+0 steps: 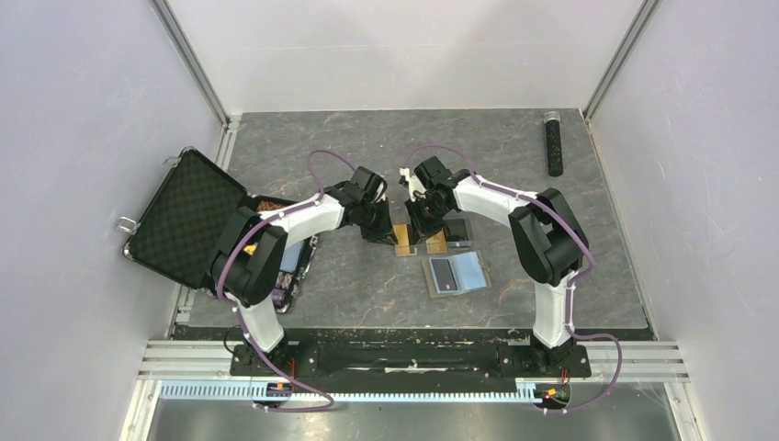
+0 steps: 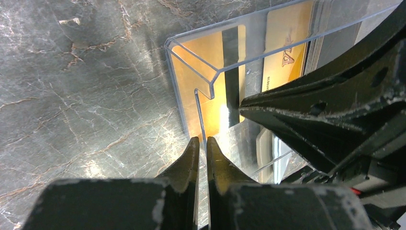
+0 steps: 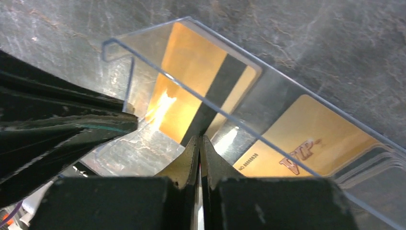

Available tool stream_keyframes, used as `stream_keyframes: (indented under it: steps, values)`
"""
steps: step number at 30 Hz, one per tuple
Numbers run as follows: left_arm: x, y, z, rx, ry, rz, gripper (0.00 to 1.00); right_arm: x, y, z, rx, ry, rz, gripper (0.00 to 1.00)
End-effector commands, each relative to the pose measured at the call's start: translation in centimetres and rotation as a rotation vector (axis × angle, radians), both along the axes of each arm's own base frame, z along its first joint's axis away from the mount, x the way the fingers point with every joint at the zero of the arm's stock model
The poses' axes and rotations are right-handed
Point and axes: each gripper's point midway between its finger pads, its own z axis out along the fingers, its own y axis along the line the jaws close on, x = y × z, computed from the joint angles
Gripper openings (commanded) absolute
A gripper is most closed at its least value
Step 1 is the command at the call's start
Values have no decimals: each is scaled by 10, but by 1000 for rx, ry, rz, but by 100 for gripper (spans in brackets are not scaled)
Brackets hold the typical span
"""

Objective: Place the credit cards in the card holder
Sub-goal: Pick up the credit card from the storage box.

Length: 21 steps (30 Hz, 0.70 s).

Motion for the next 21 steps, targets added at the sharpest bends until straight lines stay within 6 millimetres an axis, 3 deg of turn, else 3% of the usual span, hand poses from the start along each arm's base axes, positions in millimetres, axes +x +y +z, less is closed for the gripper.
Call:
stream_keyframes:
  steps: [1,5,9,13,18,21]
  values:
    - [-16,4,-20,64,49,-54,7,2,21,21,73,-6,32,0]
    - [-16,4,-21,65,51,-56,7,3,25,26,95,-4,26,6]
    - [-17,5,-21,67,53,-55,7,7,13,17,35,-28,4,31]
    - [-17,5,-21,67,55,-54,7,9,0,9,-23,-43,-22,45]
    - [-18,4,-22,67,62,-58,7,4,-2,-7,-44,-7,-13,44]
    - [-17,4,-23,70,63,-58,7,1,1,-12,-30,16,-3,36]
